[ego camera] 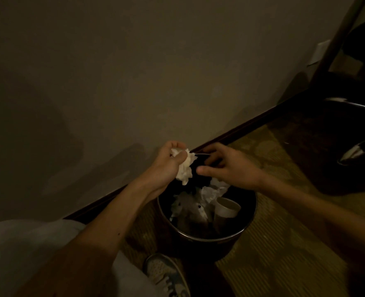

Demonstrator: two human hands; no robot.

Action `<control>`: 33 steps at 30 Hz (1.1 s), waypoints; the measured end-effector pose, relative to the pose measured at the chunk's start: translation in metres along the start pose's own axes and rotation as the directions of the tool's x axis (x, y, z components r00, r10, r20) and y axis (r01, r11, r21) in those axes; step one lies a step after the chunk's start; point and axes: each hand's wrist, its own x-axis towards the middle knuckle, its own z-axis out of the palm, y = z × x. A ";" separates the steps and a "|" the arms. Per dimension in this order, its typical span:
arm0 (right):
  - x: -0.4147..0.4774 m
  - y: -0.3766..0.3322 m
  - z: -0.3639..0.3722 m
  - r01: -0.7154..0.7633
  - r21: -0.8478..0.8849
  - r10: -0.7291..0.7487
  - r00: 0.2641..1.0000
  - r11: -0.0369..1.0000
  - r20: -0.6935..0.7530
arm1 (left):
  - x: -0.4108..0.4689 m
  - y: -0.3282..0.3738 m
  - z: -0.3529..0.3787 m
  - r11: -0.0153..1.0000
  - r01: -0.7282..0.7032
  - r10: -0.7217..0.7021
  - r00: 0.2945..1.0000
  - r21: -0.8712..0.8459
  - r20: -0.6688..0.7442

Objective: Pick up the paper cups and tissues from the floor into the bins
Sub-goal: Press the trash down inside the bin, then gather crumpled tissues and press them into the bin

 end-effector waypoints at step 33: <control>0.034 -0.085 0.073 0.328 0.098 -0.337 0.937 0.939 0.090 | -0.074 0.119 -0.131 -0.086 -0.196 0.066 0.977 0.977 0.202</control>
